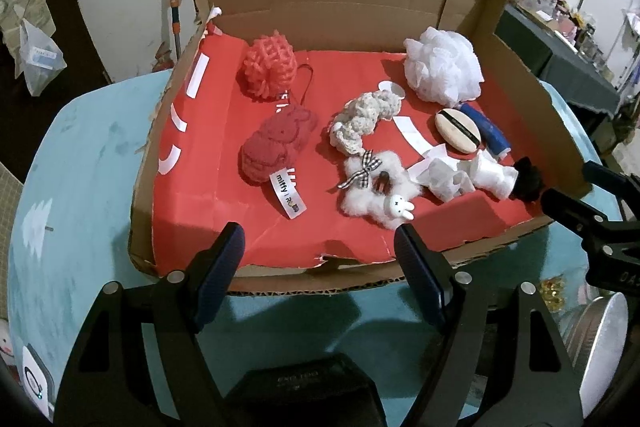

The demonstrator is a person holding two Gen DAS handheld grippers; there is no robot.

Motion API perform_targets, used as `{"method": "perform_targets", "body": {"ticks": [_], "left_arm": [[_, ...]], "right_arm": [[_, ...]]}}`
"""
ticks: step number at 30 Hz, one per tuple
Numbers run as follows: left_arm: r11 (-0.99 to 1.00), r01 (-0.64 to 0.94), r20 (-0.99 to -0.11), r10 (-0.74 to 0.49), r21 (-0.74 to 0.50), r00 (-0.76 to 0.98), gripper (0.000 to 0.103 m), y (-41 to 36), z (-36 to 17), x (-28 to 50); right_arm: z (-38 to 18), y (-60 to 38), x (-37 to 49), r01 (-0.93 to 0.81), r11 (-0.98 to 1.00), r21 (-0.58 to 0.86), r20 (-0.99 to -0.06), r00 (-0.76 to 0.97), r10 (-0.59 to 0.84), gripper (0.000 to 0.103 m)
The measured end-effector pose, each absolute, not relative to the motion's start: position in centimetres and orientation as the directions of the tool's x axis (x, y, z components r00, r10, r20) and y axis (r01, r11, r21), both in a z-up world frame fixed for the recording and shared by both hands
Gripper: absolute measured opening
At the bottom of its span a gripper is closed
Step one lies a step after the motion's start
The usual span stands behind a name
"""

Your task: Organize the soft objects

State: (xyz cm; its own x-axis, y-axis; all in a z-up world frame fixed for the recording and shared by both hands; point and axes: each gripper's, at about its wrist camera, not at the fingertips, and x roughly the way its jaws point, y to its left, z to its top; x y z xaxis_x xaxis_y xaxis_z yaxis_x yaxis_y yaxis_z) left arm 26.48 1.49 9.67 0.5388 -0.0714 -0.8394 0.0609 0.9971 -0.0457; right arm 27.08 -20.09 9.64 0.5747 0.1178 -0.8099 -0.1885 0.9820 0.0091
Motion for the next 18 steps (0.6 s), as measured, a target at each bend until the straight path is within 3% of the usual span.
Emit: {"method": "perform_targets", "body": {"ticks": [18], "left_arm": [[0.999, 0.032, -0.840, -0.039, -0.027, 0.542, 0.076, 1.6, 8.8, 27.1]], "right_arm": [[8.3, -19.7, 27.1, -0.183, 0.983, -0.011, -0.813, 0.574, 0.098, 0.103]]}}
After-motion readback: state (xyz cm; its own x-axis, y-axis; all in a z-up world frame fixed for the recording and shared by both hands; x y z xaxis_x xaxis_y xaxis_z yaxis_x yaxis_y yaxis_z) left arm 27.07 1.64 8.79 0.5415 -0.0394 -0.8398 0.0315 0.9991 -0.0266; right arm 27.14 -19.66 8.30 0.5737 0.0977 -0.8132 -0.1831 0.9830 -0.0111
